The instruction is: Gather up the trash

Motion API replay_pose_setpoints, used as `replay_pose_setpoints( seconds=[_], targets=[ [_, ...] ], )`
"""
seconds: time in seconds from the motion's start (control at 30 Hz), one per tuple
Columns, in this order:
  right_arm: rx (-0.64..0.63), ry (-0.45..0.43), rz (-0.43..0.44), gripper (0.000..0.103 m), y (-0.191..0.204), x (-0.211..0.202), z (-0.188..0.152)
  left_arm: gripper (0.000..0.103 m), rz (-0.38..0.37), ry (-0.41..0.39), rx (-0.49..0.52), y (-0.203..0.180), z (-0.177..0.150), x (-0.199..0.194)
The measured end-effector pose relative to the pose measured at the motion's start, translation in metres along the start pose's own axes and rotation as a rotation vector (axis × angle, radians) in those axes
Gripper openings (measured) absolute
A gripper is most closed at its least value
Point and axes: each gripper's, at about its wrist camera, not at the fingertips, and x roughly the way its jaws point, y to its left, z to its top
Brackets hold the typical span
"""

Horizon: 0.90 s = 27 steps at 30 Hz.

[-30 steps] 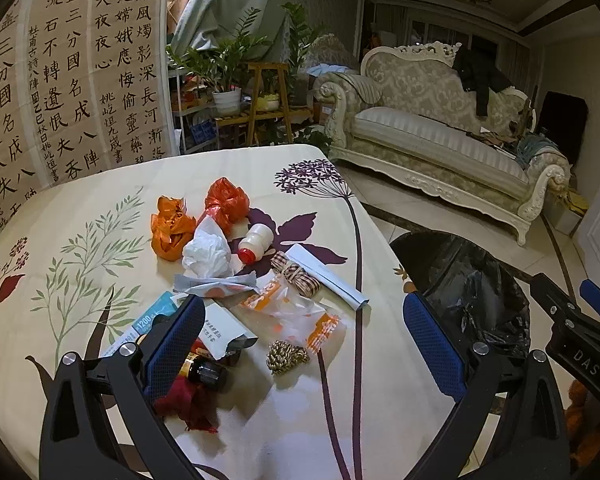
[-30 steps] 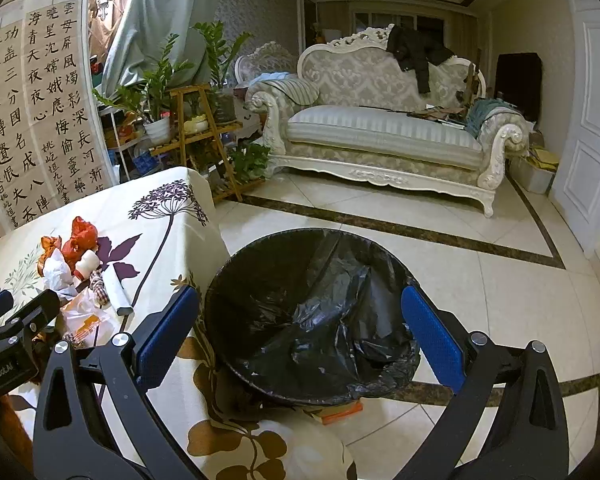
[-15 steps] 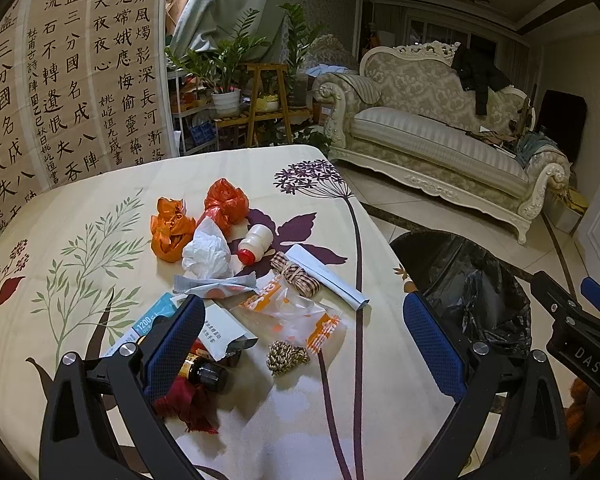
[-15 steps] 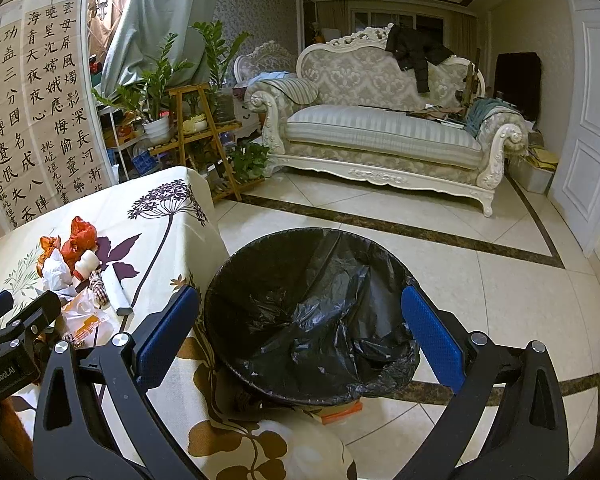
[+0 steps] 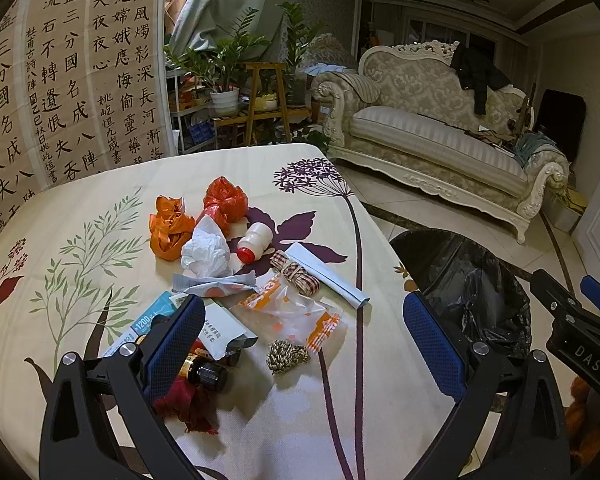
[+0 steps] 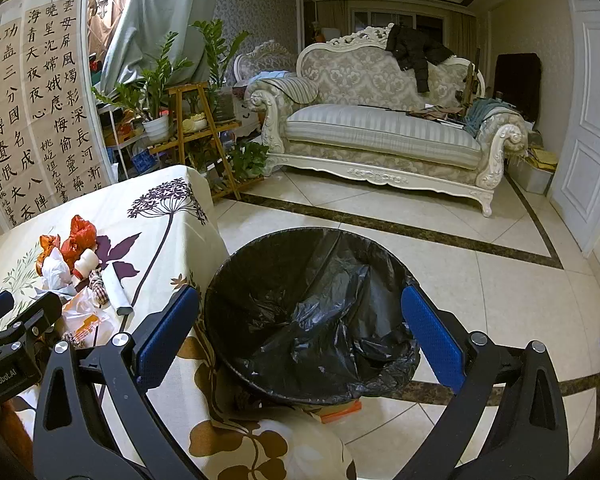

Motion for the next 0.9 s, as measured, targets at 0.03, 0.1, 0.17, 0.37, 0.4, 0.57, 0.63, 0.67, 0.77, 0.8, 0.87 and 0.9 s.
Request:
replay_pose_setpoints(
  seconds=[0.03,0.1,0.17,0.37,0.4,0.57,0.63,0.67,0.77,0.8,0.87,0.9],
  targets=[
    [0.0,0.0,-0.001,0.099,0.0,0.0,0.0,0.097,0.001,-0.001,0.0,0.0,0.001,-0.001],
    [0.0,0.001,-0.001,0.099,-0.001,0.001,0.0,0.097,0.001,-0.002,0.001,0.0,0.0,0.0],
    [0.0,0.001,-0.001,0.099,-0.001,0.001,0.0,0.097,0.0,-0.001,0.001,0.0,0.001,-0.001],
    [0.0,0.002,-0.001,0.099,-0.001,0.001,0.001,0.097,-0.015,0.007,-0.003,0.0,0.0,0.0],
    [0.0,0.003,0.001,0.099,-0.001,0.001,0.0,0.097,-0.02,0.01,-0.004,0.0,-0.001,0.0],
    [-0.004,0.019,0.014,0.099,-0.001,0.003,-0.002,0.096,-0.043,0.03,0.003,0.006,-0.001,-0.001],
    [-0.008,0.028,0.024,0.099,0.002,0.003,-0.003,0.096,-0.056,0.036,-0.007,0.011,-0.001,-0.004],
    [-0.011,0.029,0.03,0.099,0.003,0.003,-0.004,0.096,-0.058,0.036,-0.01,0.014,0.0,-0.006],
    [-0.022,0.034,0.048,0.099,0.008,0.002,-0.006,0.087,-0.042,0.023,-0.009,0.023,0.0,-0.012],
    [-0.026,0.038,0.054,0.099,0.014,0.001,-0.005,0.08,-0.033,0.019,-0.013,0.028,0.0,-0.014],
    [-0.035,0.042,0.069,0.099,0.02,0.0,-0.005,0.07,-0.024,0.032,-0.028,0.038,0.0,-0.016],
    [-0.042,0.046,0.08,0.099,0.023,-0.001,-0.006,0.07,-0.027,0.035,-0.039,0.043,-0.001,-0.017]
  ],
)
